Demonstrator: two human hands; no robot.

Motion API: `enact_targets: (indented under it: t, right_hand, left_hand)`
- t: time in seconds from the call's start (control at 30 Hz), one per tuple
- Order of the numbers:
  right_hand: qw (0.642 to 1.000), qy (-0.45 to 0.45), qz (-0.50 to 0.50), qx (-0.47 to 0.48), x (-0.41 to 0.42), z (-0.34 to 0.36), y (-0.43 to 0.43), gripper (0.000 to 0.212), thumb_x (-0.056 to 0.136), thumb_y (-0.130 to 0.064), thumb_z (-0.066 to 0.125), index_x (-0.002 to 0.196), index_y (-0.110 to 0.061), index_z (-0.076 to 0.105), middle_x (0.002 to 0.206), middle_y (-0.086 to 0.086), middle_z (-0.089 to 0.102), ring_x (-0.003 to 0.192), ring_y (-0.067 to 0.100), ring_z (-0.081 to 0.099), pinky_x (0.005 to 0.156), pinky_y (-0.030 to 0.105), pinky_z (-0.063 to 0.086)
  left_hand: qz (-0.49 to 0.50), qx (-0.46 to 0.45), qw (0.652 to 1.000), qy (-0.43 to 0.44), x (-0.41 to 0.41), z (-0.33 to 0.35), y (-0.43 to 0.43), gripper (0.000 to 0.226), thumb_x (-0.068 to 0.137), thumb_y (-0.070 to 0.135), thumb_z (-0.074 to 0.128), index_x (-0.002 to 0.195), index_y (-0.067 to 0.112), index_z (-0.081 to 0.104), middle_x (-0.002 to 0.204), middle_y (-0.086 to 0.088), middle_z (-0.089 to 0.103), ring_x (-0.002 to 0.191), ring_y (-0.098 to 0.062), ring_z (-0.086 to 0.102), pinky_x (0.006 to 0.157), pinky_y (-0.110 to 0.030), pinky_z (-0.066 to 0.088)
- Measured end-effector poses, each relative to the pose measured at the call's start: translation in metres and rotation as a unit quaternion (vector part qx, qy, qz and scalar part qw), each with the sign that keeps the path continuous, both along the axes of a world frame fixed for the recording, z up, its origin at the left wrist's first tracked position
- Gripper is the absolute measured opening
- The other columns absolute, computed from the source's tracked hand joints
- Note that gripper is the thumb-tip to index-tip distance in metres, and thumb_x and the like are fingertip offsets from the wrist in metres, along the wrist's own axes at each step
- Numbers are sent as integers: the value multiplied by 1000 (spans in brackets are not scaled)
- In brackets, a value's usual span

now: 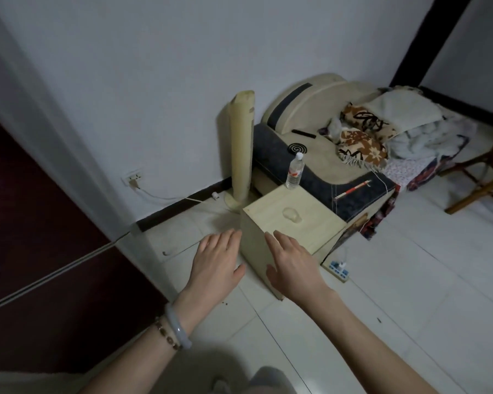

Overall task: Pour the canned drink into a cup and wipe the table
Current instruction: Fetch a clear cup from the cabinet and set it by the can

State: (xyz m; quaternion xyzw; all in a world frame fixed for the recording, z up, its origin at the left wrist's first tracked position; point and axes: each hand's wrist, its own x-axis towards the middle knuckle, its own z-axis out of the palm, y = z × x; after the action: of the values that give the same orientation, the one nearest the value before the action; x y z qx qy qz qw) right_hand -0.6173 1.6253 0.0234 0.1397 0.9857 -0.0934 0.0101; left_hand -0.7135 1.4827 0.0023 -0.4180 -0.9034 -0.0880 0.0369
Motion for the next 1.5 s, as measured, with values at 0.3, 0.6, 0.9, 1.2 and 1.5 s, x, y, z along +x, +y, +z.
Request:
enact_targets:
  t: [0.3,0.6,0.9,1.2,1.5]
  right_hand:
    - [994,-16,-110,-13,-50,-27,59,65,86,-19,49,145,-13,21,147,8,32,132,26,34,102,34,36]
    - [978,-33,-201,-38,-100,-66,161,63,86,-19,52,143,-12,26,145,9,36,130,26,37,96,33,41]
    - [945,-43,-302,-116,-137,-112,263,65,87,-21,53,145,-13,24,147,6,34,131,24,36,98,32,40]
    - [851,-28,-417,-318,-159,-219,317,65,85,-17,60,143,-14,32,144,4,40,128,19,42,101,24,34]
    - [635,86,-577,-507,-185,-366,330,55,79,-1,62,131,-15,49,130,1,55,109,11,53,88,23,44]
  left_hand:
    - [-97,-4,995,-35,-82,-22,72,70,83,45,62,140,11,39,140,-3,49,127,-19,45,107,-34,31]
    - [-183,-20,980,-78,-169,-56,187,72,85,47,60,143,14,33,145,-1,42,130,-18,39,108,-31,26]
    - [-211,-49,963,-158,-228,-107,308,71,86,47,59,143,16,31,144,-1,42,130,-19,39,106,-31,27]
    - [-183,-87,913,-355,-272,-227,378,90,71,42,78,144,19,29,145,-2,41,132,-19,39,105,-27,29]
    - [-139,-40,864,-483,-303,-393,421,90,60,44,82,135,36,33,138,6,39,122,-5,34,95,-14,42]
